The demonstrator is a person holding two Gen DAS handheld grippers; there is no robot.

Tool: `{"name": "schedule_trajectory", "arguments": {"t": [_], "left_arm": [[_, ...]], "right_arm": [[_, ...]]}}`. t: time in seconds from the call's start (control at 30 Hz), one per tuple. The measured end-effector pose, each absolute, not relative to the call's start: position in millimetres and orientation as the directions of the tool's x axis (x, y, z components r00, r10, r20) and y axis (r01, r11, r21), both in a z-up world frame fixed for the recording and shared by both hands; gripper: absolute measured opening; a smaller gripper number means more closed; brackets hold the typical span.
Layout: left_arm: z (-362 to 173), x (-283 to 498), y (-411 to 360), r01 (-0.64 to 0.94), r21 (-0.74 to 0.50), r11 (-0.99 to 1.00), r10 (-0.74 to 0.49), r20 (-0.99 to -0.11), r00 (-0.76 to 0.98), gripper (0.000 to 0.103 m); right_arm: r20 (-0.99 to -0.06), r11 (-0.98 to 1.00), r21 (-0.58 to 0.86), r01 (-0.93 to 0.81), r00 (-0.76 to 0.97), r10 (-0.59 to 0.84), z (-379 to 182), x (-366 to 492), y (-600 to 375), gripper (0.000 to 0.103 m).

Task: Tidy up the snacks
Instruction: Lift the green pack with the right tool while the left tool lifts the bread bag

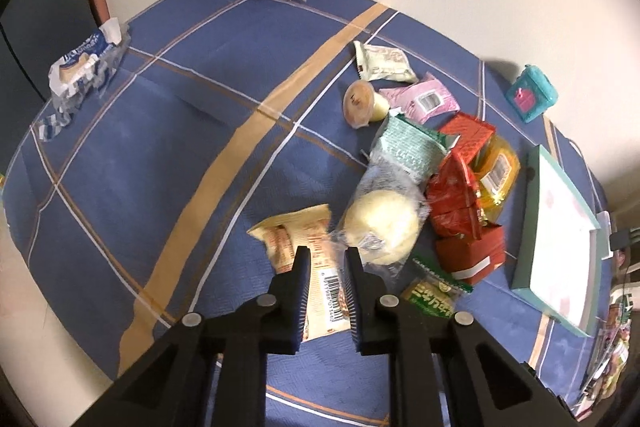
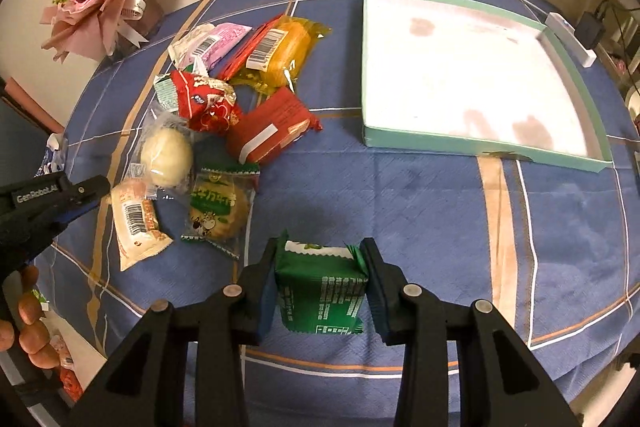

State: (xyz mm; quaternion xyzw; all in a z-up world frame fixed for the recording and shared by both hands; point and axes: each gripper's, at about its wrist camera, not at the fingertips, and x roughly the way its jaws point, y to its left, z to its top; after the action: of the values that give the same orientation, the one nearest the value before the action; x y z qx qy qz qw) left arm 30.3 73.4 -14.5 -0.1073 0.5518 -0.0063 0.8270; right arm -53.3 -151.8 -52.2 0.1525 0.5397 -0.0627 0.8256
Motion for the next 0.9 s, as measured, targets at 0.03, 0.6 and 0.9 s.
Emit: {"name": "schedule_trajectory", "arguments": {"t": [0.03, 0.6, 0.9], "left_arm": [[-15, 30, 72, -0.106, -0.184, 0.977, -0.13, -0.913, 0.387, 0.018], [-46, 42, 60, -0.091, -0.14, 0.986, -0.104, -0.942, 0.319, 0.041], [-49, 43, 64, -0.107, -0.126, 0.986, -0.087, -0.947, 0.31, 0.06]], "right_arm": [[-0.911, 0.945, 0.183, 0.27, 0.408, 0.06, -51, -54, -153, 0.04], [-0.961, 0.96, 0.121, 0.253, 0.271, 0.049, -109, -35, -134, 0.041], [-0.956, 0.946, 0.175, 0.274, 0.275, 0.097, -104, -43, -136, 0.056]]}}
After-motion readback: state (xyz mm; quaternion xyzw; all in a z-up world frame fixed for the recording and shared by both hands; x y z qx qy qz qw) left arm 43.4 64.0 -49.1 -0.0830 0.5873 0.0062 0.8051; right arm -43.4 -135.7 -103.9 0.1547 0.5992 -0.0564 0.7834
